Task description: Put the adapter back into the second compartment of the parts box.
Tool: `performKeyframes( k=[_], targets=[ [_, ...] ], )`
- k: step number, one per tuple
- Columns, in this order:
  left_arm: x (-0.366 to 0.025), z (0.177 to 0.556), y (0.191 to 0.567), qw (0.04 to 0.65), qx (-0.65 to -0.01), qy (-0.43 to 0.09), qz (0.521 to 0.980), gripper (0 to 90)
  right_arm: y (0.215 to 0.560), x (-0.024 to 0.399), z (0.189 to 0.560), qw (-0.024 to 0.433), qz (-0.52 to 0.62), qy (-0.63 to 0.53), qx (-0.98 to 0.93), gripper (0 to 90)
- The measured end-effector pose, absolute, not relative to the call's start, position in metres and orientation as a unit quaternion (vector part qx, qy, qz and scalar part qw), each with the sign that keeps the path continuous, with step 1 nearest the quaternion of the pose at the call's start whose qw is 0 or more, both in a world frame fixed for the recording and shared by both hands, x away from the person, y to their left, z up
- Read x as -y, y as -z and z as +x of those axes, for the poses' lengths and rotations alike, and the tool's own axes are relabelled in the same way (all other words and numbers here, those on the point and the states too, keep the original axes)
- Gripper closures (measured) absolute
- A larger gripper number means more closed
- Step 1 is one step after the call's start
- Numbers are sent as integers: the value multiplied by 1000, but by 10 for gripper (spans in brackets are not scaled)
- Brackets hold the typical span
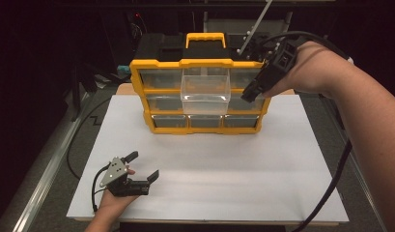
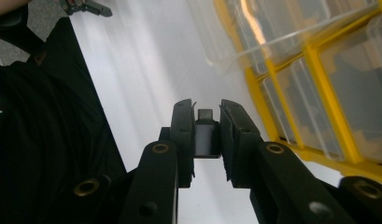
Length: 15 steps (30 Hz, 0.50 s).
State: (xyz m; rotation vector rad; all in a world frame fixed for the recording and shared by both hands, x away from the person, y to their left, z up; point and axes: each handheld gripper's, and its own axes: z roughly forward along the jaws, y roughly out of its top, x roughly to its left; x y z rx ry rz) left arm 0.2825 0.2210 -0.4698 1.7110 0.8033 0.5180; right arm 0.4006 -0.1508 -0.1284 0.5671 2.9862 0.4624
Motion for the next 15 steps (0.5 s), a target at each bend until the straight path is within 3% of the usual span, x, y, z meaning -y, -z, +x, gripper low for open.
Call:
performKeyframes(
  k=[15],
  targets=[
    [-222, 282, 470, 559, -339, -219, 724, 3, 123, 122, 421, 33, 172, -153, -973, 775]
  ],
)
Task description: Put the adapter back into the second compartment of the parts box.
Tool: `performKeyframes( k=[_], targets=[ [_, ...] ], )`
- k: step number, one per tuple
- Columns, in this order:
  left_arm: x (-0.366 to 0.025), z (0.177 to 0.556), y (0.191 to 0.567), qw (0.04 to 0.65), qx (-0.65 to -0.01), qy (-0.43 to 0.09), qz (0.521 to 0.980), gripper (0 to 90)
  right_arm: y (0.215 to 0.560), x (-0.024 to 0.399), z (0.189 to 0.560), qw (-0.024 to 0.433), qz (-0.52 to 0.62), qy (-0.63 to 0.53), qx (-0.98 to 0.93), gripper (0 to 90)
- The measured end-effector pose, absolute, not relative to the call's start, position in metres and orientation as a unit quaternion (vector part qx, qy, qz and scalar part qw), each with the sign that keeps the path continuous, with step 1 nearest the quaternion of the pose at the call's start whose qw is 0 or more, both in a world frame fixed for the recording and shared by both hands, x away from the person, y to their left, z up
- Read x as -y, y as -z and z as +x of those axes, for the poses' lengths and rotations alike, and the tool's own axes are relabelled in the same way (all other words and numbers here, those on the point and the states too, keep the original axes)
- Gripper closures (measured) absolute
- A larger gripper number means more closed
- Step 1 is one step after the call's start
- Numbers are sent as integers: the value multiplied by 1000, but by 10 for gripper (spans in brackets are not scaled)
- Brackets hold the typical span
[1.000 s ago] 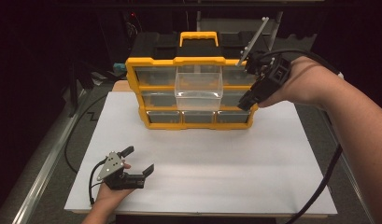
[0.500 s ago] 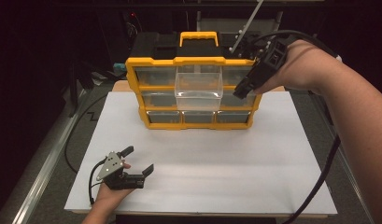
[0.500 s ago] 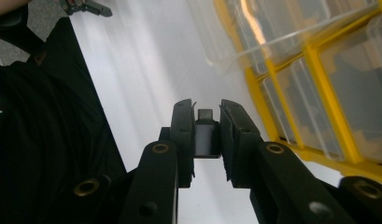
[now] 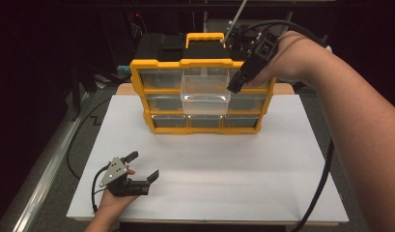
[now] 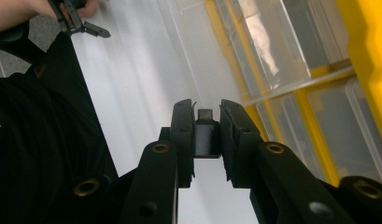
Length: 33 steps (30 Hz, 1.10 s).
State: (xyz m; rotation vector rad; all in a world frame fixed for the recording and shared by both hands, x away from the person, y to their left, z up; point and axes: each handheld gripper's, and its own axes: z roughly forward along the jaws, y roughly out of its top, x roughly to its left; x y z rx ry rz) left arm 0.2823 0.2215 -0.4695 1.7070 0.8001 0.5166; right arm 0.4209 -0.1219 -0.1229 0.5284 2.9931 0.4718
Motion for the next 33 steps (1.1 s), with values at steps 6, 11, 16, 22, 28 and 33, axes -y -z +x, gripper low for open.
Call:
performKeyframes(
  k=[6, 11, 16, 22, 28, 33],
  targets=[
    [-222, 282, 469, 559, -339, -219, 724, 3, 124, 111, 429, 33, 168, -155, -973, 775],
    [-221, 283, 470, 561, -341, -218, 722, 3, 128, 104, 436, 32, 165, -152, -974, 775],
    [-222, 282, 469, 560, -338, -219, 724, 3, 132, 96, 443, 30, 166, -152, -974, 774],
    [-223, 283, 469, 559, -338, -219, 725, 3, 133, 88, 451, 30, 166, -157, -973, 774],
    [-222, 283, 470, 560, -338, -218, 725, 3, 135, 80, 457, 32, 160, -155, -974, 774],
    [-222, 283, 470, 561, -339, -218, 723, 3, 136, 73, 459, 33, 154, -155, -975, 773]
  ],
)
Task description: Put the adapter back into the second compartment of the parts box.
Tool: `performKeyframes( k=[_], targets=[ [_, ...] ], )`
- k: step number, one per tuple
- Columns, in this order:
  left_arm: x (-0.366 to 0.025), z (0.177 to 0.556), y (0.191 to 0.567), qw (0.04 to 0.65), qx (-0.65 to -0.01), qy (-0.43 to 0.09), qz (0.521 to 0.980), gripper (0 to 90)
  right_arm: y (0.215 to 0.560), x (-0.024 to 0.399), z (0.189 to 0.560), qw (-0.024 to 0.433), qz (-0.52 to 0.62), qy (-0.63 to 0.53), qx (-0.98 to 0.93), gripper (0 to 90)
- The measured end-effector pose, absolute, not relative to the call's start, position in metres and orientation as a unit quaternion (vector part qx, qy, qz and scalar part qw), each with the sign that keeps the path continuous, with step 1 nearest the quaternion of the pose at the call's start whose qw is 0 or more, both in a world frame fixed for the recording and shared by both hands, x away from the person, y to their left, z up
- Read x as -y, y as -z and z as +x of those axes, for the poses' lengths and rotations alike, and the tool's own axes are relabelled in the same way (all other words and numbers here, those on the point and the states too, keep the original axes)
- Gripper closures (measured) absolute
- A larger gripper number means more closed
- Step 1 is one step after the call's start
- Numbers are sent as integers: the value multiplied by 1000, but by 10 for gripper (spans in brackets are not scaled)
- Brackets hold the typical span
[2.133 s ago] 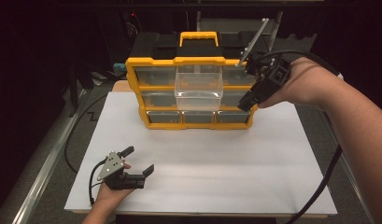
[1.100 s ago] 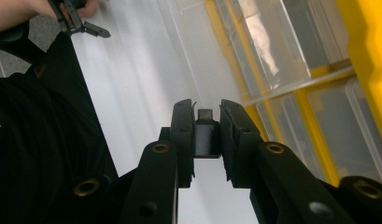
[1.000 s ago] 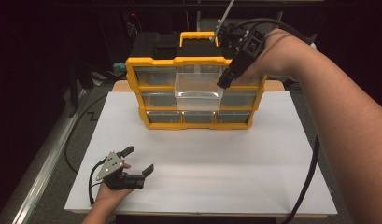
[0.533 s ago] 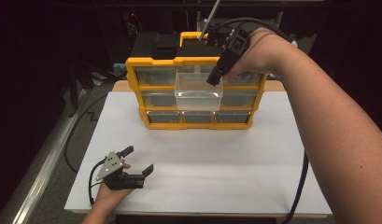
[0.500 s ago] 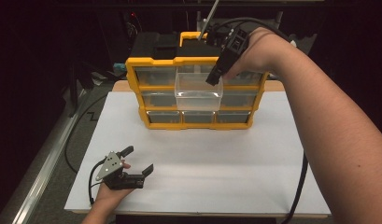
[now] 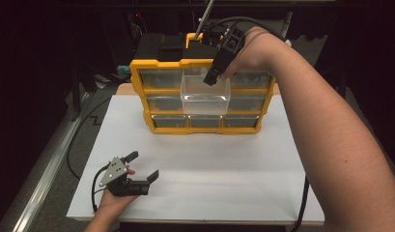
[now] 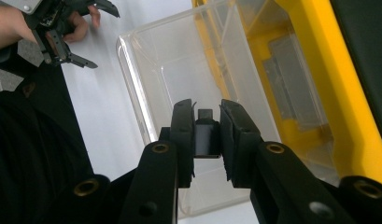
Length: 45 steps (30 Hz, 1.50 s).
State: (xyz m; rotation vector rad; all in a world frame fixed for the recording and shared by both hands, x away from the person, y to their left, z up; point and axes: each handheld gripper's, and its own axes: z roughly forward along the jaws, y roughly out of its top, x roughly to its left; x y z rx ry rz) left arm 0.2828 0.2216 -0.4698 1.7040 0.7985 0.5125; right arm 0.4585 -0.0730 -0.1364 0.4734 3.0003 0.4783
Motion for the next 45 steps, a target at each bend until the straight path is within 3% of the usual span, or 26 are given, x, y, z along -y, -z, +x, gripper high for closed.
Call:
performKeyframes(
  k=[19, 34, 40, 45],
  targets=[
    [-223, 283, 469, 560, -338, -216, 725, 2, 155, 59, 461, 39, 133, -135, -981, 766],
    [-223, 282, 469, 562, -338, -215, 724, 3, 148, 65, 462, 52, 141, -157, -976, 763],
    [-223, 283, 469, 561, -339, -215, 724, 3, 139, 75, 456, 53, 152, -168, -973, 616],
    [-222, 283, 469, 559, -338, -214, 726, 3, 134, 88, 449, 59, 167, -169, -970, 557]
  ],
)
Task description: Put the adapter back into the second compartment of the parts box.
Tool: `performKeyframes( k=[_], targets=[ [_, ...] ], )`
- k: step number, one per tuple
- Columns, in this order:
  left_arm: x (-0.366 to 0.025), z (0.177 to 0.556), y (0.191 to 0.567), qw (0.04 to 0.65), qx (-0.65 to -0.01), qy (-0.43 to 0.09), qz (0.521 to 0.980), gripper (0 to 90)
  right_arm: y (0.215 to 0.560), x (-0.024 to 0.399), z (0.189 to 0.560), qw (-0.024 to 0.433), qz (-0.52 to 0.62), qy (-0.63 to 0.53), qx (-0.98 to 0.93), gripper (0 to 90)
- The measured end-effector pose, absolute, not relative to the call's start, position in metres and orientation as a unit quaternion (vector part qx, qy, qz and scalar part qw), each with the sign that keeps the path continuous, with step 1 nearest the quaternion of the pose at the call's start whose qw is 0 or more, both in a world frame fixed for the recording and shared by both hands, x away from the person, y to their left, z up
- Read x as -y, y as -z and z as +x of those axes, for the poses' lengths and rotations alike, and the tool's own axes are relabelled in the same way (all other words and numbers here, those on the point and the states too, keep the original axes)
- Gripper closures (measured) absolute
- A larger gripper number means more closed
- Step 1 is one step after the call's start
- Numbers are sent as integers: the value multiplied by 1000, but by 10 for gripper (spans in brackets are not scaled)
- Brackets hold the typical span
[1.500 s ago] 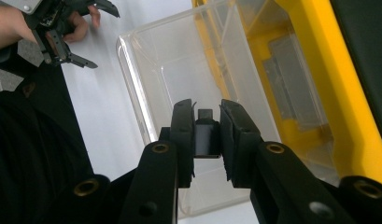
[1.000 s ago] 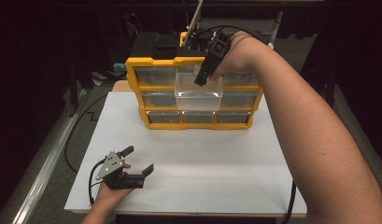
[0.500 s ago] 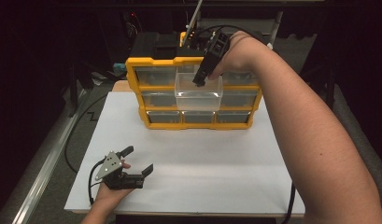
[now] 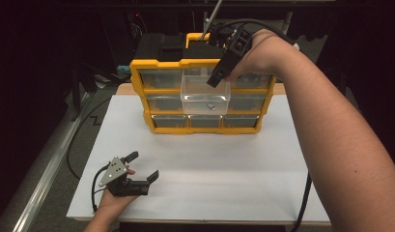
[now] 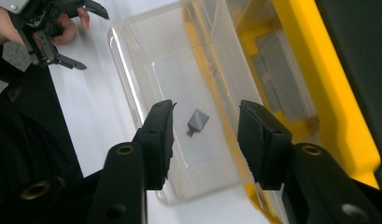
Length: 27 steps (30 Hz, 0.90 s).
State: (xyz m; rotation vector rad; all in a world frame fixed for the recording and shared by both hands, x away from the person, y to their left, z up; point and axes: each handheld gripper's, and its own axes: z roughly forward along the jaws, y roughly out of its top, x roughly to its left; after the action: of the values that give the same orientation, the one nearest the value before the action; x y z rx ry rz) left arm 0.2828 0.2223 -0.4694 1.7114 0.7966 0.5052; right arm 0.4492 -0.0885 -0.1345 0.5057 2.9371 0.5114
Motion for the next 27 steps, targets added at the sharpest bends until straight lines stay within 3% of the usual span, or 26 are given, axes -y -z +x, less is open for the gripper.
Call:
performKeyframes(
  k=[27],
  targets=[
    [-222, 283, 470, 559, -338, -214, 726, 3, 145, 146, 409, 61, 202, -165, -963, 296]
  ],
)
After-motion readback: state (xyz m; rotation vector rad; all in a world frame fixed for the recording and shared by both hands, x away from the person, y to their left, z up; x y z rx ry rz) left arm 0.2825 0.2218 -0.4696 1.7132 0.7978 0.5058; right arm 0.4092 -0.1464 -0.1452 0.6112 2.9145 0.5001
